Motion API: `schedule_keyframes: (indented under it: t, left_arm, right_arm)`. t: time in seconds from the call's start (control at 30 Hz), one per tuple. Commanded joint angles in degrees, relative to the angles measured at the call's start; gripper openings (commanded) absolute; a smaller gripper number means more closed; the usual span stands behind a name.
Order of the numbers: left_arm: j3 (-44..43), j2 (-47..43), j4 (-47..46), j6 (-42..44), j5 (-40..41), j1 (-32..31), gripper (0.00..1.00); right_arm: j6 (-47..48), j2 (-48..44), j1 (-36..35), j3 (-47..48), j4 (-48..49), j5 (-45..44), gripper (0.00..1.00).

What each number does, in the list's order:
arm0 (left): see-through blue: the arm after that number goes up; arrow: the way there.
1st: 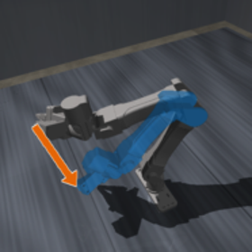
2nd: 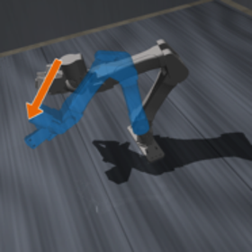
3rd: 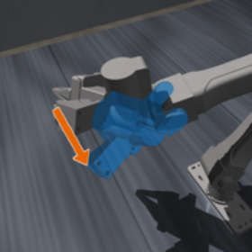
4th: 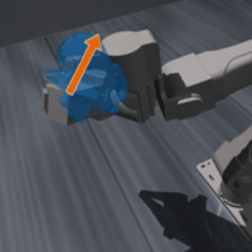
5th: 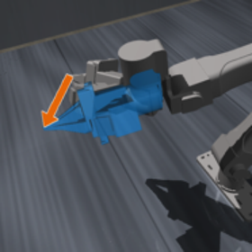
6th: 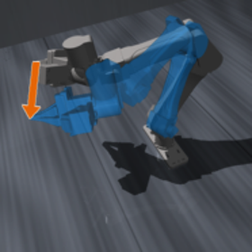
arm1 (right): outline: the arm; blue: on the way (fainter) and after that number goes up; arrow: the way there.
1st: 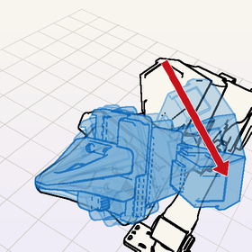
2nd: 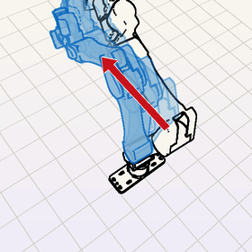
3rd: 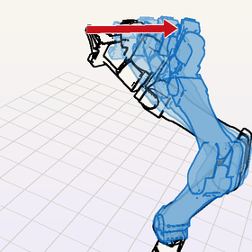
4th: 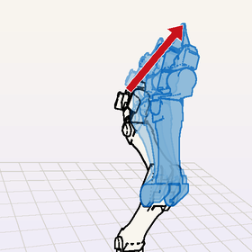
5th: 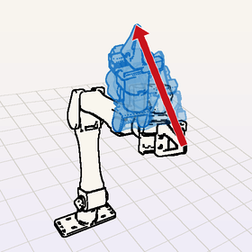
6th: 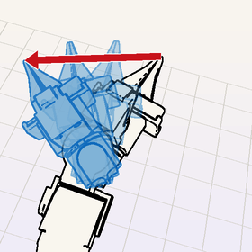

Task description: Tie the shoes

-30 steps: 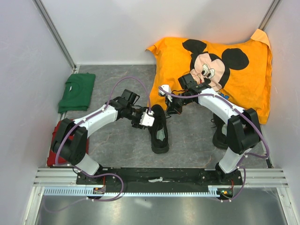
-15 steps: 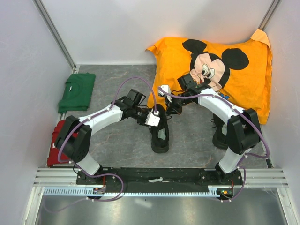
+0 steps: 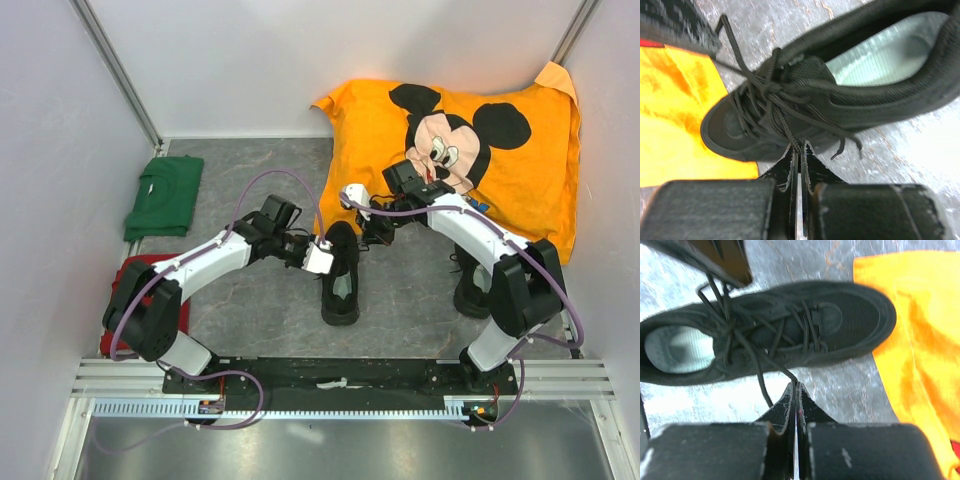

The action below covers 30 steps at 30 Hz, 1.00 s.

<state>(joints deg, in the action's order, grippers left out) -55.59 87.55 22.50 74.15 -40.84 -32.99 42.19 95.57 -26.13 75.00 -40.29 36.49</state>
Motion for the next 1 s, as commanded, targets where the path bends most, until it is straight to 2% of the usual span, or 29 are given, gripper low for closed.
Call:
schedule_keyframes:
  t: [0.0,0.47,0.63,0.7,0.73,0.77,0.83,0.87,0.93,0.97]
  left_arm:
    - [2.6,-3.3,-1.1,-1.4,1.0,0.8,0.02]
    - [5.1,-5.0,-1.1,0.6,2.0,1.3,0.02]
    - [5.0,-5.0,-1.5,0.3,1.9,1.3,0.02]
    - [3.4,-4.7,-2.0,-2.7,2.4,0.9,0.02]
    - [2.4,-4.6,-2.1,-4.3,2.9,0.8,0.06]
    - [1.5,-4.5,-2.3,-6.4,3.1,0.8,0.28]
    - [-1.8,-5.0,-2.4,-12.8,3.9,0.8,0.42]
    - [-2.7,-5.5,-2.5,-14.8,4.2,0.8,0.64]
    - [-4.2,-8.3,-3.3,-21.1,4.6,0.8,0.83]
    - [-4.6,-9.3,-3.5,-23.3,4.9,0.8,0.96]
  right_arm:
    - [1.1,-3.0,-0.3,-2.1,0.4,-4.8,0.00]
    - [7.5,-5.7,1.0,-7.5,-0.1,-8.2,0.00]
    - [7.6,-5.2,1.3,-6.0,-0.1,-5.0,0.00]
    - [7.0,-4.8,1.3,-4.5,-0.6,-3.1,0.01]
    - [5.7,-4.6,1.2,-2.7,-0.7,-1.3,0.07]
    - [4.8,-4.6,1.3,-1.7,-0.8,-0.4,0.22]
    - [1.7,-4.8,1.3,1.1,-0.8,1.5,0.40]
    - [0.6,-5.0,1.2,1.8,-0.5,2.9,0.52]
    - [-2.1,-6.4,1.2,3.5,0.3,3.7,0.63]
    - [-5.1,-6.9,1.3,3.8,1.3,3.7,0.70]
